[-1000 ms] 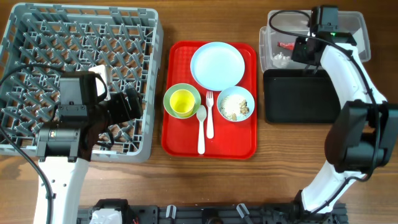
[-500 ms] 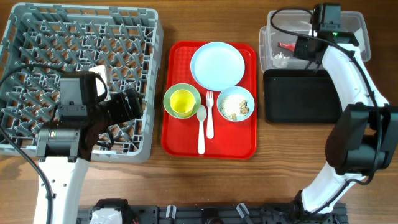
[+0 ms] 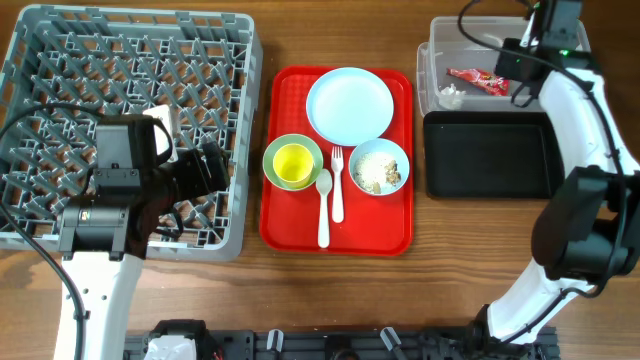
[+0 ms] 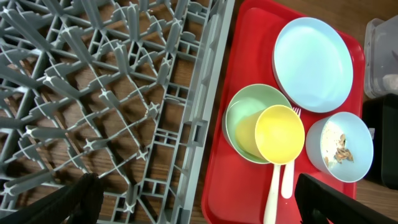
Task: Sort waste into correct bins and load items into the dishwasher rack
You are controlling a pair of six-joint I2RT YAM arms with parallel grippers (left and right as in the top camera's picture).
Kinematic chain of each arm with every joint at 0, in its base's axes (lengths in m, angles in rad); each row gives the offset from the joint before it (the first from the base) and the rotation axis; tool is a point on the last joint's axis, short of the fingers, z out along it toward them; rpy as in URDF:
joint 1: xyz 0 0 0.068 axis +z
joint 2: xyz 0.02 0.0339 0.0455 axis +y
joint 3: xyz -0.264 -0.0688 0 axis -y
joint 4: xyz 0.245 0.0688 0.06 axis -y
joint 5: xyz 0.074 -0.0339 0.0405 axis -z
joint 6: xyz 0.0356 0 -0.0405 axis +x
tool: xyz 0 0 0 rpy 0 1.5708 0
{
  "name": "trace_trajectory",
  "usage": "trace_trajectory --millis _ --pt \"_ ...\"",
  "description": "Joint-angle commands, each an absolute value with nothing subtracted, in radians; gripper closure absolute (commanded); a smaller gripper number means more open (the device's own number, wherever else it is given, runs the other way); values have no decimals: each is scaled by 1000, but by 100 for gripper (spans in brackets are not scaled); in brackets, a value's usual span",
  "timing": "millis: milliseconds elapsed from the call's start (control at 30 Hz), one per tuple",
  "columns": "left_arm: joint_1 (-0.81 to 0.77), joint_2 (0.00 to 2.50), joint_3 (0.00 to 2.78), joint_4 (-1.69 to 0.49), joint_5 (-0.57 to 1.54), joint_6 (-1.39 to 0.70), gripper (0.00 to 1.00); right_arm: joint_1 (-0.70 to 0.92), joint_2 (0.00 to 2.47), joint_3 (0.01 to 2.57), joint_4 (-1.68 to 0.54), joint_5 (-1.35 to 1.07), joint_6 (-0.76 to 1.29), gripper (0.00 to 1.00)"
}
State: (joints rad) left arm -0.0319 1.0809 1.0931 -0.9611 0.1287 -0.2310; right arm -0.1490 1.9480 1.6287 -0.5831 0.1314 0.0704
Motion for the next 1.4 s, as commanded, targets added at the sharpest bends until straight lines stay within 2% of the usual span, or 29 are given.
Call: trace_trajectory --millis 0,67,233,900,1367 --pt "-36 1081 1110 -960 141 -244 0 -157 1960 1797 -702 71 6 60" --pt "-36 1081 1110 -960 141 -244 0 -161 1987 1871 -780 44 -4 53" --pt "-36 1081 1110 -960 141 -244 0 -178 2070 2009 -933 13 -23 50" --pt "-36 1081 1110 -960 141 -244 0 -181 2257 2001 -952 29 11 55" --pt "-36 1081 1110 -960 141 -244 0 -181 2309 2001 -979 29 10 50"
